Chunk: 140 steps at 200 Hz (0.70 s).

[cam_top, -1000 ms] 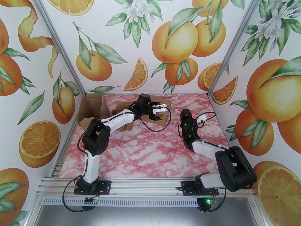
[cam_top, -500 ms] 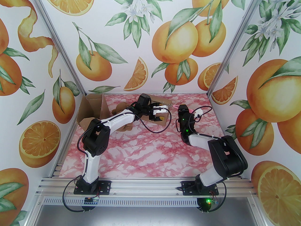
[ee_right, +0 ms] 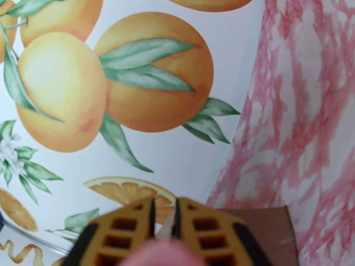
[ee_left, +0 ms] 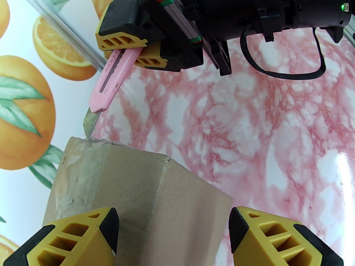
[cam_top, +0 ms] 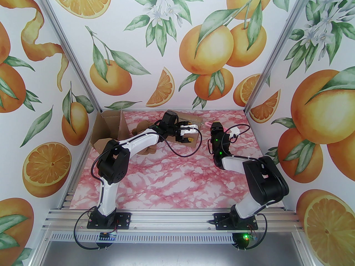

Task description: Unpack the express box

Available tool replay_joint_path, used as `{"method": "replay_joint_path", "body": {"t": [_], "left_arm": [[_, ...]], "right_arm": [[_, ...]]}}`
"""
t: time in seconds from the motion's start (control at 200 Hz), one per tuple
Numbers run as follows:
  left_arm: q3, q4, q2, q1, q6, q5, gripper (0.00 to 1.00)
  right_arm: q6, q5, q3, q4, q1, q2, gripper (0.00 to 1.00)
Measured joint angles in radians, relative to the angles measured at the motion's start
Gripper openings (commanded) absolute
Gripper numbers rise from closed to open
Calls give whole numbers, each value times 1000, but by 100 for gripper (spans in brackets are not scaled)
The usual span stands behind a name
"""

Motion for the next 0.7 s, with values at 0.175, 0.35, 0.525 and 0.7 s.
{"method": "replay_joint_path", "body": {"t": [0.175,0.35,0.525,0.7], "left_arm": [[0,-3,0,0,0,0,69],[0,-3,0,0,0,1,69],[0,-3,0,0,2,1,68],[0,-6,0,0,12,0,68]], "right_arm": [[0,0,1,6,-2,0,0],[0,0,9,14,-11,3,0],[0,0,12,19,-16,7,0],[0,0,17,19,-22,13,0]]}}
